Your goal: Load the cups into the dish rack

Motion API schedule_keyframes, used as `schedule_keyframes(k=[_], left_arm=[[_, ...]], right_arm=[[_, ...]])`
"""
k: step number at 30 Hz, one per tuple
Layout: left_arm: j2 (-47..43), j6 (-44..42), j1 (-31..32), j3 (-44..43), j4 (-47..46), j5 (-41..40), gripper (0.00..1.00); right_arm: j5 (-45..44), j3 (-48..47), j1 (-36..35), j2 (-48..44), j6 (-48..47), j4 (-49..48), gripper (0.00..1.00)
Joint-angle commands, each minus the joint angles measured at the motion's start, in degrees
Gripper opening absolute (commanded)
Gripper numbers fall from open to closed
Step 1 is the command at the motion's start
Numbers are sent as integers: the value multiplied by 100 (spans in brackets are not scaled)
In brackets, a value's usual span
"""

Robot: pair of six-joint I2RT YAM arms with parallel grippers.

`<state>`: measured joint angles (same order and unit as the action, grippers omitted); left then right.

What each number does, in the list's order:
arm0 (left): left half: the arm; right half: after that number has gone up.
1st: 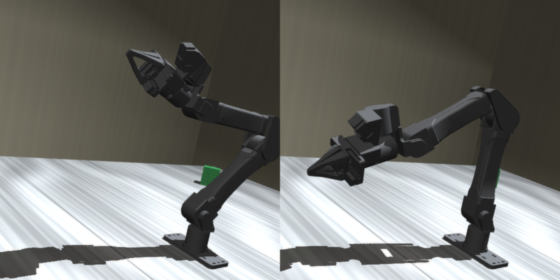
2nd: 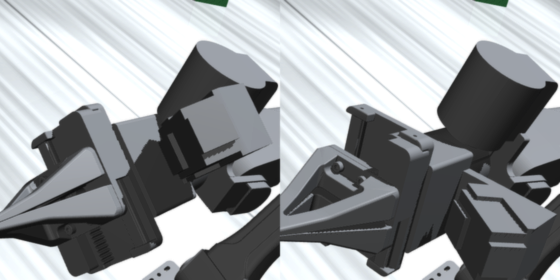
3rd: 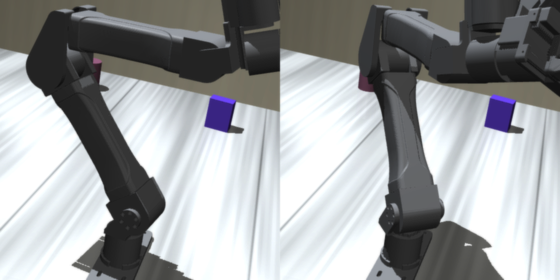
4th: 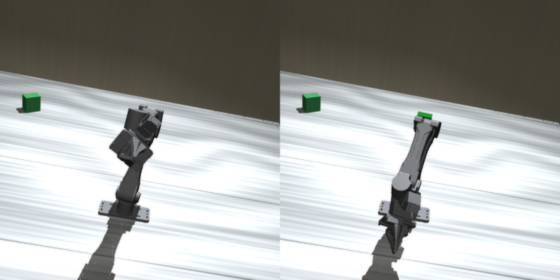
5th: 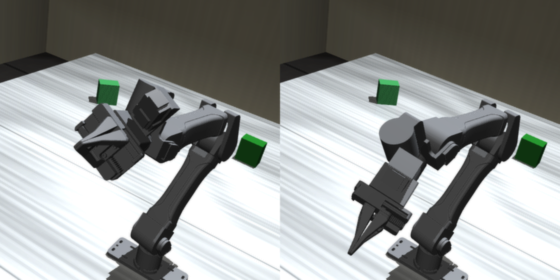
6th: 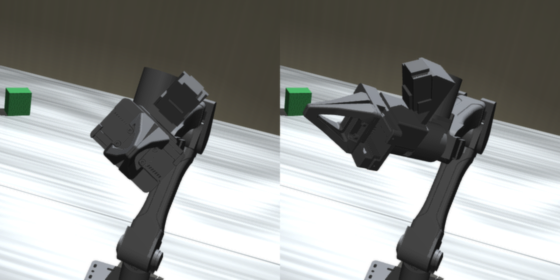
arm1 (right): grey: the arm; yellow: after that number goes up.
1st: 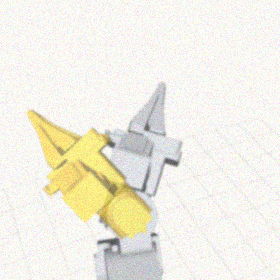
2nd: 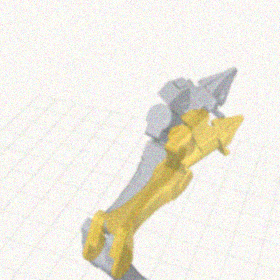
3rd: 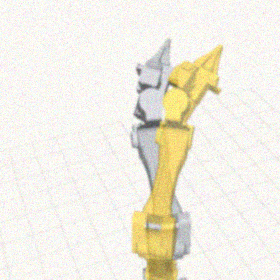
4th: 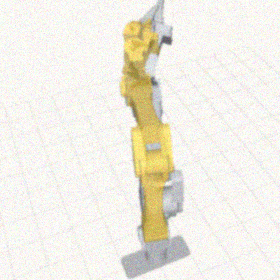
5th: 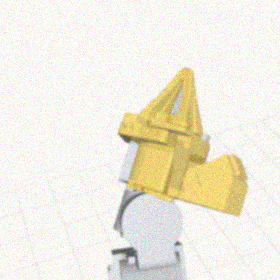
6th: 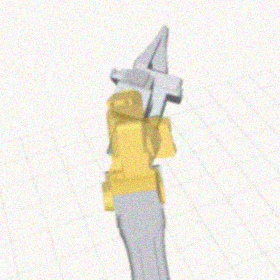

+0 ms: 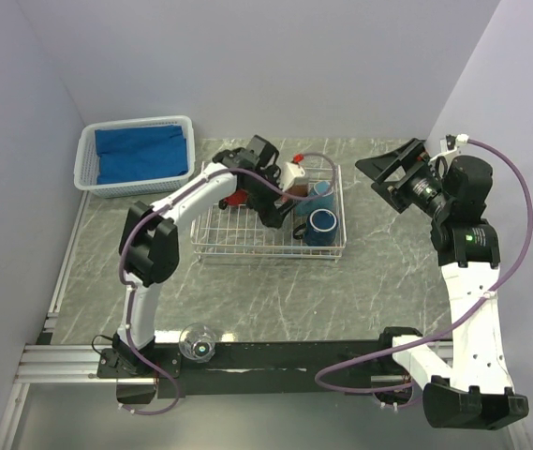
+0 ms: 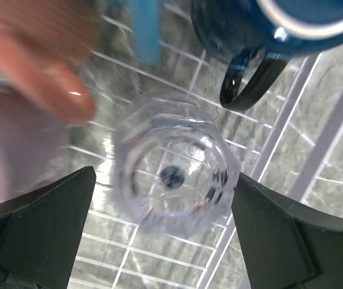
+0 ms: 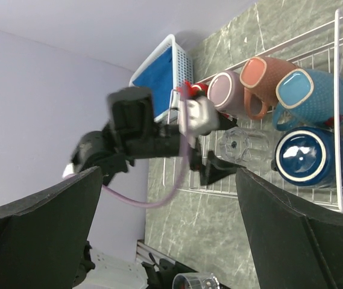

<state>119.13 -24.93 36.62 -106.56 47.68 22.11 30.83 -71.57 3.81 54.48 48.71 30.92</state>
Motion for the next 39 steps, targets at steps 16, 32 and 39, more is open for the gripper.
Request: schedule_keyframes(k=[16, 32, 39], left_arm=[[-2534, 1508, -1948, -1939, 1208, 1060, 96], [-5496, 1808, -2326, 1232, 1419, -286, 96], [-6023, 1675, -2388, 1875, 1262, -383, 96]], right_arm=[[-1808, -639, -2353, 502, -1522, 2023, 100], [-2653, -427, -7139, 2391, -679, 1778, 90], [-2670, -1928, -8211, 4295, -582, 1803, 91]])
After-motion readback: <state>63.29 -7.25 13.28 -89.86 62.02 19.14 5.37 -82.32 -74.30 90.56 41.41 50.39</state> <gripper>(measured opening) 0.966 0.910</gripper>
